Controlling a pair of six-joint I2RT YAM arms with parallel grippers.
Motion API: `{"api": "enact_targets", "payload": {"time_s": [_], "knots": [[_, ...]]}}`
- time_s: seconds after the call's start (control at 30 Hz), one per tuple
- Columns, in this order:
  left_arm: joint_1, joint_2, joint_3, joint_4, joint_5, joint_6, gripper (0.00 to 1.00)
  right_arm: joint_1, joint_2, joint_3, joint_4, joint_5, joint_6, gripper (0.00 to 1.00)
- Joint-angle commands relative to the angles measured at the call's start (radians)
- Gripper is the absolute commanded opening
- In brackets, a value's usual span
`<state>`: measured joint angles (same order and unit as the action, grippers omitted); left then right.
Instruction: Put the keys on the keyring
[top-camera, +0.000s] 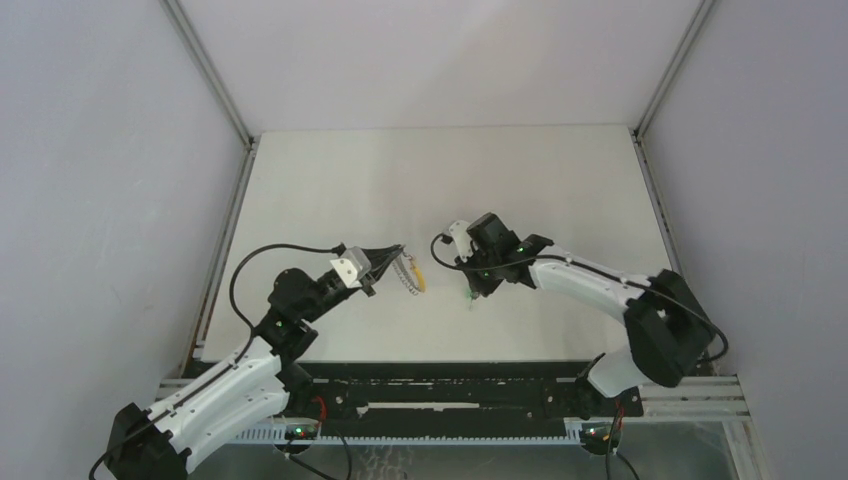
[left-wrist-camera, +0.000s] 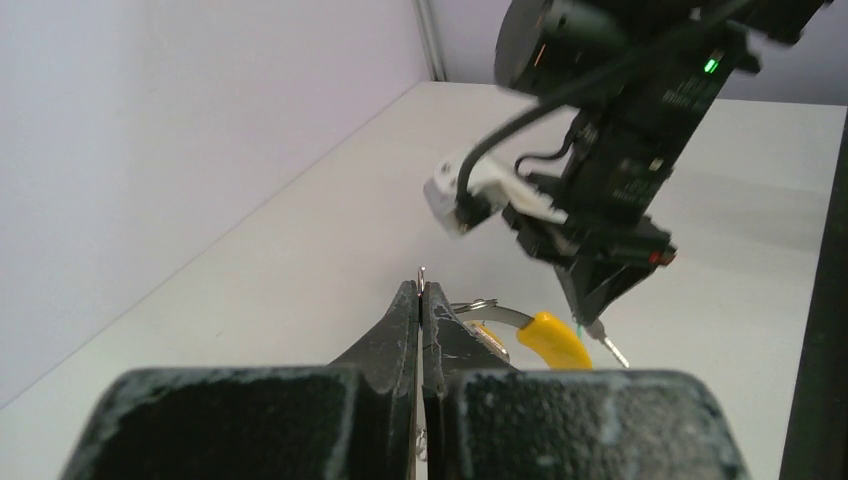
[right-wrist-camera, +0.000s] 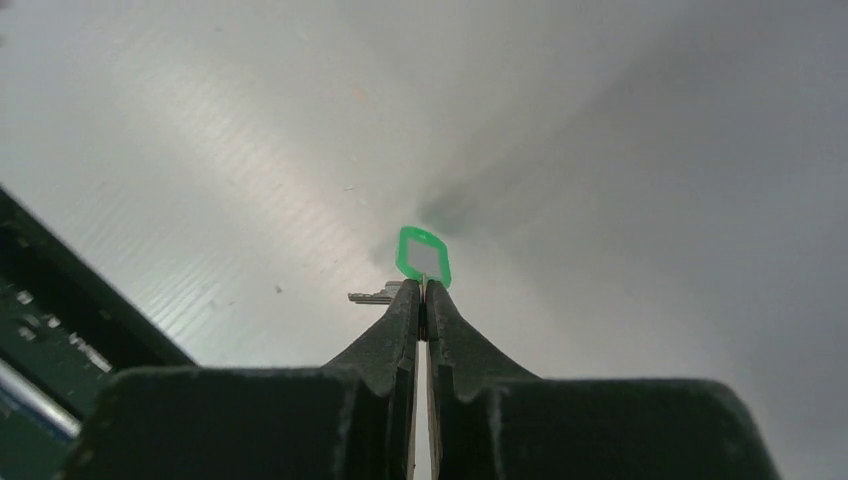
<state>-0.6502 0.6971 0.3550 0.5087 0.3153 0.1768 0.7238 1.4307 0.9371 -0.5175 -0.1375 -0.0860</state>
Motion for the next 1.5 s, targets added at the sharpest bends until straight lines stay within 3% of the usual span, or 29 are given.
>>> {"api": "enact_targets", "payload": {"time_s": [0.0, 0.23, 0.43, 0.57, 0.73, 1.27, 1.47], "knots": [[-0.003, -0.011, -0.021, 0.053, -0.027, 0.010, 0.00, -0.023, 0.111, -0.009, 0.160, 0.048, 0.039, 0.00], [-0.002, -0.005, -0.026, 0.063, -0.033, 0.012, 0.00, -0.026, 0.236, -0.009, 0.385, 0.107, 0.043, 0.00], [-0.002, -0.005, -0.027, 0.063, -0.035, 0.015, 0.00, -0.034, 0.292, -0.009, 0.448, 0.130, 0.045, 0.00], [-0.002, 0.000, -0.027, 0.068, -0.031, 0.015, 0.00, -0.034, 0.286, -0.006, 0.420, 0.123, 0.045, 0.15], [-0.002, 0.006, -0.023, 0.067, -0.023, 0.012, 0.00, -0.036, 0.255, 0.014, 0.365, 0.091, 0.059, 0.22], [-0.002, -0.007, -0.024, 0.060, -0.021, 0.015, 0.00, -0.046, 0.257, 0.202, 0.099, 0.103, 0.141, 0.23], [-0.002, -0.013, -0.027, 0.059, -0.026, 0.017, 0.00, -0.043, 0.296, 0.229, 0.074, 0.080, 0.150, 0.22]]}}
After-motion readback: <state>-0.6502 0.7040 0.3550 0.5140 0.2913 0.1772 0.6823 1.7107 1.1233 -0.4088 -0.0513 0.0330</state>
